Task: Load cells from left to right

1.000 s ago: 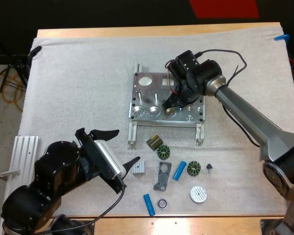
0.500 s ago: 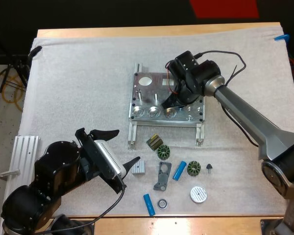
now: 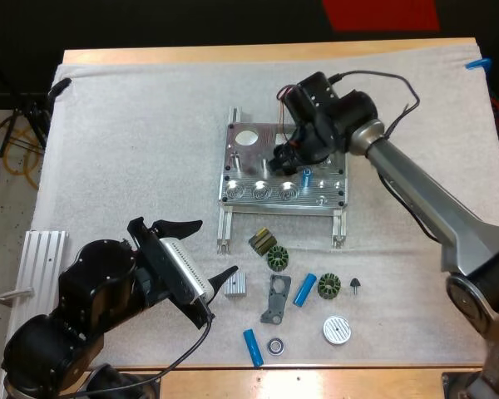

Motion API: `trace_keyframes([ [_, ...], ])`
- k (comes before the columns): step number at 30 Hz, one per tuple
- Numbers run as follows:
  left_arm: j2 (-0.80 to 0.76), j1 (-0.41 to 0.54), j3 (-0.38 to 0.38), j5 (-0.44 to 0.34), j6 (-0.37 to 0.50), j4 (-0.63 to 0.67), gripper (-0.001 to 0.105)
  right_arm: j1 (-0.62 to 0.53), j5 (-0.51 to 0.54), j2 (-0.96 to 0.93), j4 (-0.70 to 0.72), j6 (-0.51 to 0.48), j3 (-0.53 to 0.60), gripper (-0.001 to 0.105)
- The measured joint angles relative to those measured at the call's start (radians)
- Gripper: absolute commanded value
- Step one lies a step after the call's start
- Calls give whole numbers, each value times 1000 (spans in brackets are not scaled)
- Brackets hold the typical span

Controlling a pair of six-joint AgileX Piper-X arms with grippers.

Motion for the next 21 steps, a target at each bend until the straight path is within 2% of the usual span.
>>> trace_keyframes([
  [6,0,0,0,-3,0,0,75,0,0,-119,13,0,0,70],
  [16,0,0,0,9,0,6,75,0,-1,-367,112,2,4,70],
  [19,0,0,0,40,0,11,75,0,-1,-443,117,12,55,70],
  [21,0,0,0,89,0,33,75,0,-1,-524,117,29,127,70],
])
